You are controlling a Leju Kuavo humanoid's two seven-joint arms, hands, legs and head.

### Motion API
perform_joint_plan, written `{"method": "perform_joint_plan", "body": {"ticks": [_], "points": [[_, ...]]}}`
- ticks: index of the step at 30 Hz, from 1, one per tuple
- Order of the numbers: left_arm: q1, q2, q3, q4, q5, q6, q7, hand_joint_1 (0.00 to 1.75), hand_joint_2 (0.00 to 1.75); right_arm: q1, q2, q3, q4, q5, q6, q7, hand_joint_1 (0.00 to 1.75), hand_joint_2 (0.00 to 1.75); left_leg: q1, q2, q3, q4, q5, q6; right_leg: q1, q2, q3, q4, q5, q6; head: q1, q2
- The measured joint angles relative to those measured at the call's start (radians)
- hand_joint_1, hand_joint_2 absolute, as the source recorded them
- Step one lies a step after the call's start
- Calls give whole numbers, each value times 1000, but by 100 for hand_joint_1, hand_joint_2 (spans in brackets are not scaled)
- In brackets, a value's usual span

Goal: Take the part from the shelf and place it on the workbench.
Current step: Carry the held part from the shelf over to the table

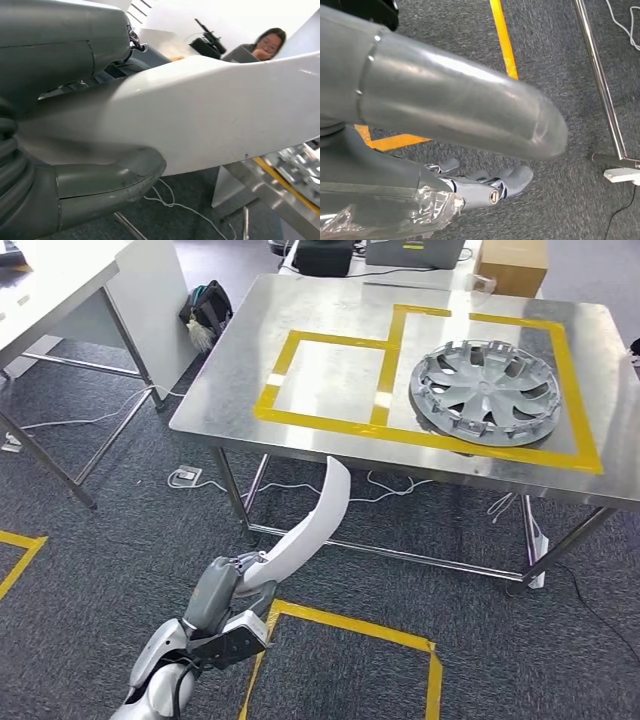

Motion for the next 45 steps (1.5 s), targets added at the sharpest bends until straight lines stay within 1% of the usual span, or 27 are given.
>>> {"method": "perform_joint_plan", "body": {"ticks": [2, 4, 7, 8, 9, 10, 12, 14, 17, 19, 20, 22, 23, 24, 25, 27, 29, 30, 34, 36, 38, 39, 40, 41, 43, 44, 45], "points": [[-2, 0, 0, -1, 2, 4, -1, 175, 175, 1, -1, -2, 0, 3, 0, 0, 0, 0, 4, 10, 1, 0, -1, -12, 1, 19, -5, 4, 4, -17, -4, 0], [-7, 0, -1, -3, 4, 13, -3, 175, 175, 2, -1, -5, 1, 10, -1, 0, 0, 0, 8, -10, -15, 40, -33, -21, 0, 36, -5, 3, 9, -31, -6, 0], [-18, 1, 0, -5, 7, 27, -4, 175, 175, -1, -1, -5, 1, 22, -7, 0, 0, 0, 8, -57, -102, 230, -128, -22, 2, 61, -9, 3, 14, -43, -10, 0], [-21, 1, 0, -5, 8, 29, -4, 175, 175, -1, -1, -5, 1, 26, -12, 0, 0, 0, 7, -63, -128, 280, -142, -20, 4, 69, -10, 3, 14, -45, -10, 0], [-26, 2, 0, -5, 9, 30, -4, 175, 175, -1, -1, -5, 1, 29, -19, 0, 0, 0, 5, -65, -138, 297, -136, -16, 6, 76, -10, 3, 15, -46, -10, 0], [-32, 2, 0, -5, 11, 31, -3, 175, 175, 0, -1, -5, 2, 31, -27, 0, 0, 0, 3, -66, -130, 274, -112, -10, 8, 84, -9, 3, 15, -46, -10, 0], [-48, 1, 0, -5, 13, 31, -2, 175, 175, 1, -1, -5, 3, 38, -44, 0, 0, 0, -3, -72, -71, 147, -42, 4, 11, 94, -7, 3, 15, -46, -10, 0], [-63, 0, -1, -5, 14, 30, 5, 175, 175, 0, -1, -4, 6, 46, -56, 0, 0, 0, -6, -79, -21, 39, -7, 12, 15, 102, -10, 6, 13, -40, -9, 0], [-74, -1, -1, -5, 13, 29, 24, 175, 175, 0, -7, -2, 17, 55, -72, -1, 0, 0, -8, -81, -12, 9, -8, 20, 14, 104, -17, 3, 9, -25, -9, 0], [-82, -3, 0, -5, 14, 29, 35, 175, 175, 0, -13, 1, 27, 58, -85, -1, 0, 0, -5, -80, -7, 3, -9, 29, 13, 88, -32, 33, -13, -13, -6, 0], [-86, -4, 0, -5, 14, 29, 41, 175, 175, -1, -17, 3, 31, 59, -91, -1, 0, 0, -3, -78, -4, 1, -9, 33, 12, 77, -53, 77, -38, -8, -4, 0], [-93, -6, 0, -4, 13, 29, 50, 175, 175, -3, -22, 5, 42, 59, -100, -1, 0, 0, -3, -75, -1, 1, -13, 38, 9, 59, -120, 211, -97, 0, -1, 0], [-94, -6, 1, -3, 11, 30, 55, 175, 175, -4, -24, 6, 48, 60, -105, -1, 0, 0, -4, -73, 1, 1, -16, 38, 8, 56, -150, 266, -113, 4, -1, 0], [-96, -6, 1, -1, 8, 31, 60, 175, 175, -4, -27, 6, 54, 60, -110, -1, 0, 0, -4, -71, 5, 2, -18, 38, 7, 54, -166, 289, -110, 7, -1, 0], [-99, -6, 1, 0, 3, 33, 64, 175, 175, -3, -30, 6, 60, 61, -115, -1, 0, 0, -3, -71, 10, 2, -22, 37, 6, 54, -161, 272, -87, 8, -1, 0], [-108, -6, 2, 4, -9, 40, 76, 175, 175, -4, -37, 6, 71, 64, -126, -1, 0, 0, -2, -70, 25, 2, -33, 30, 2, 48, -103, 144, -10, 10, -1, 0], [-121, -6, 3, 10, -21, 50, 88, 175, 175, -8, -42, 6, 85, 70, -134, 0, 0, 0, -5, -70, 35, 4, -43, 20, 3, 42, -46, 34, 27, 5, -1, 0], [-127, -6, 4, 13, -26, 54, 94, 175, 175, -10, -44, 6, 93, 74, -140, 0, 0, 0, -7, -70, 37, 4, -46, 16, 5, 41, -35, 16, 26, -1, -2, 0], [-148, -8, 10, 28, -41, 70, 111, 175, 175, -14, -56, 5, 124, 94, -161, 0, 0, 0, -5, -68, 39, 20, -66, -3, 7, 50, -21, 14, 10, -33, -9, 0], [-161, -8, 16, 38, -50, 79, 121, 175, 175, -17, -62, 5, 141, 103, -168, -1, 0, 0, -4, -68, -10, 117, -104, -12, 5, 53, -8, 13, 1, -47, -13, 0], [-168, -8, 24, 52, -59, 88, 132, 175, 175, -21, -70, 5, 158, 113, -175, -1, 0, 0, -4, -69, -105, 261, -143, -14, 6, 58, 3, 13, -10, -54, -16, 0], [-169, -8, 28, 59, -64, 91, 136, 175, 175, -21, -74, 5, 167, 118, -180, -1, 0, 0, -4, -69, -141, 302, -141, -13, 7, 62, 10, 13, -16, -55, -17, 0], [-169, -7, 30, 65, -67, 94, 139, 175, 175, -21, -77, 5, 174, 122, -184, -1, 0, 0, -5, -69, -160, 307, -116, -10, 7, 66, 19, 13, -24, -54, -17, 0], [-171, -7, 32, 69, -70, 97, 141, 175, 175, -21, -80, 5, 180, 124, -187, -1, 0, 0, -6, -69, -158, 272, -72, -5, 8, 69, 30, 12, -32, -53, -17, 0], [-176, -8, 35, 76, -74, 102, 142, 175, 175, -22, -83, 4, 190, 128, -190, -1, 0, 0, -11, -71, -117, 143, 22, 9, 10, 75, 50, 12, -50, -48, -17, 0], [-179, -8, 37, 80, -76, 105, 144, 175, 175, -24, -85, 4, 195, 131, -192, -1, 0, 0, -14, -71, -94, 85, 42, 15, 12, 78, 56, 11, -59, -44, -18, 0], [-182, -8, 38, 83, -80, 107, 148, 175, 175, -25, -86, 4, 199, 135, -194, -1, 0, 0, -17, -71, -77, 49, 46, 19, 12, 79, 59, 8, -66, -38, -17, 0]]}}
